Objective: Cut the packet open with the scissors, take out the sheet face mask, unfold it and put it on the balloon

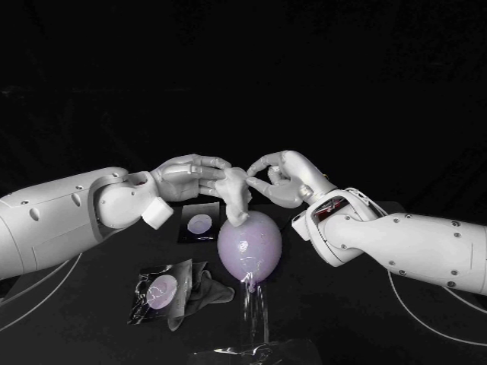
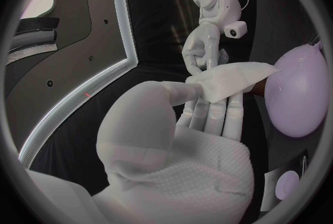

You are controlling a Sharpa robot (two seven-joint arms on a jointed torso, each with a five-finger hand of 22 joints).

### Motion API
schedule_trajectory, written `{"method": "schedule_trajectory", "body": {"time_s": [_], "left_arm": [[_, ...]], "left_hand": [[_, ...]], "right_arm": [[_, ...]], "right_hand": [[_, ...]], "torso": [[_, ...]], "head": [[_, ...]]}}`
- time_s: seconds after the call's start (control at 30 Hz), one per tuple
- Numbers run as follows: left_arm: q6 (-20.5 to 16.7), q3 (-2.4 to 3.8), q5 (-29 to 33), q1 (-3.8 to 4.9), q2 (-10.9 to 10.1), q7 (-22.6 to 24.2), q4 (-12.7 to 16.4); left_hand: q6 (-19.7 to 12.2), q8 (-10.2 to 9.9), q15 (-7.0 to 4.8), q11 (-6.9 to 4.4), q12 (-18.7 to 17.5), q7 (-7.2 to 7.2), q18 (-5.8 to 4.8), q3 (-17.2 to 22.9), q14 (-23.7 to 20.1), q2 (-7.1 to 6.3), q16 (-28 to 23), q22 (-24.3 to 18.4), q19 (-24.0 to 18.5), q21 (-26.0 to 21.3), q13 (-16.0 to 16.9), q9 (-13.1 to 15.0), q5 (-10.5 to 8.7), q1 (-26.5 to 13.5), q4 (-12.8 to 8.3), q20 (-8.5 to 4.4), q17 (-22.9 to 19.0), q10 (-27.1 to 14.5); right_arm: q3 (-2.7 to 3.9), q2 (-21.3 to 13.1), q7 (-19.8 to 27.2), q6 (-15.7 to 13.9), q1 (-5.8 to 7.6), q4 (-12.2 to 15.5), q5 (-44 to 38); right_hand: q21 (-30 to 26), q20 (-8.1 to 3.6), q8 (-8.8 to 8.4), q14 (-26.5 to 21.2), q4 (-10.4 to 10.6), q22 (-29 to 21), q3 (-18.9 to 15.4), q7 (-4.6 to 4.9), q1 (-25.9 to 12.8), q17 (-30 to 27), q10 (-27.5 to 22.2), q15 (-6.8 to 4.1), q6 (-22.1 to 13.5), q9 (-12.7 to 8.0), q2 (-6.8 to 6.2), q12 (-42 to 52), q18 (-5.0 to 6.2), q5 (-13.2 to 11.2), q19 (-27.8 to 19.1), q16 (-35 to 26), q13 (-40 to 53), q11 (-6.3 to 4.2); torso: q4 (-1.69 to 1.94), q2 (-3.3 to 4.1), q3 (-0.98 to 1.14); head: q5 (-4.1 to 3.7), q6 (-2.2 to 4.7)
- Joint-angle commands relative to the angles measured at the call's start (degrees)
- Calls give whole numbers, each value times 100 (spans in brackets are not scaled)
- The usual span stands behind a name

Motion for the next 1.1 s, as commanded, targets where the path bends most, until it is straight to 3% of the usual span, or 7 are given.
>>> {"method": "schedule_trajectory", "body": {"time_s": [0.03,0.3,0.6,1.1], "left_arm": [[50,6,15,5,8,38,21],[14,6,15,5,10,17,27],[-9,5,15,6,10,9,17],[-70,4,11,6,1,-110,2]], "left_hand": [[0,12,-7,4,-21,390,64,-14,11,-29,-15,-8,42,1,-10,-44,-22,24,-16,-13,6,25],[-156,-390,13,54,-34,479,55,-99,20,-81,-19,-11,39,28,-9,-451,-22,90,-54,-28,24,-14],[-53,-456,0,40,-15,464,60,-186,51,-49,-4,-8,50,53,-5,-617,-22,151,-70,-35,43,25],[-82,-572,6,55,-35,482,61,-387,62,-184,-1,-27,52,51,-10,-831,-21,134,-48,-23,63,-9]], "right_arm": [[5,4,-165,-113,2,13,-192],[5,6,-249,-98,2,26,-213],[5,-5,-273,-76,2,33,-216],[7,-29,-281,-86,3,62,-215]], "right_hand": [[33,-15,30,598,-13,1052,37,-13,10,1509,233,-26,-15,266,22,32,-43,13,44,20,1053,-33],[36,-23,80,598,-32,1052,81,-20,-7,1509,260,-34,-23,295,15,64,-44,13,48,20,1082,-41],[43,-25,94,598,-39,1053,94,-22,-13,1509,265,-36,-28,303,11,70,-45,13,51,20,1087,-43],[42,-28,110,598,-48,1053,109,-24,-20,1509,272,-38,-33,312,5,78,-45,13,52,20,1094,-45]], "torso": [[-2,1,-2],[-3,-2,0],[-3,-2,1],[-3,-2,0]], "head": [[-5,-3],[-13,-2],[-8,8],[-1,16]]}}
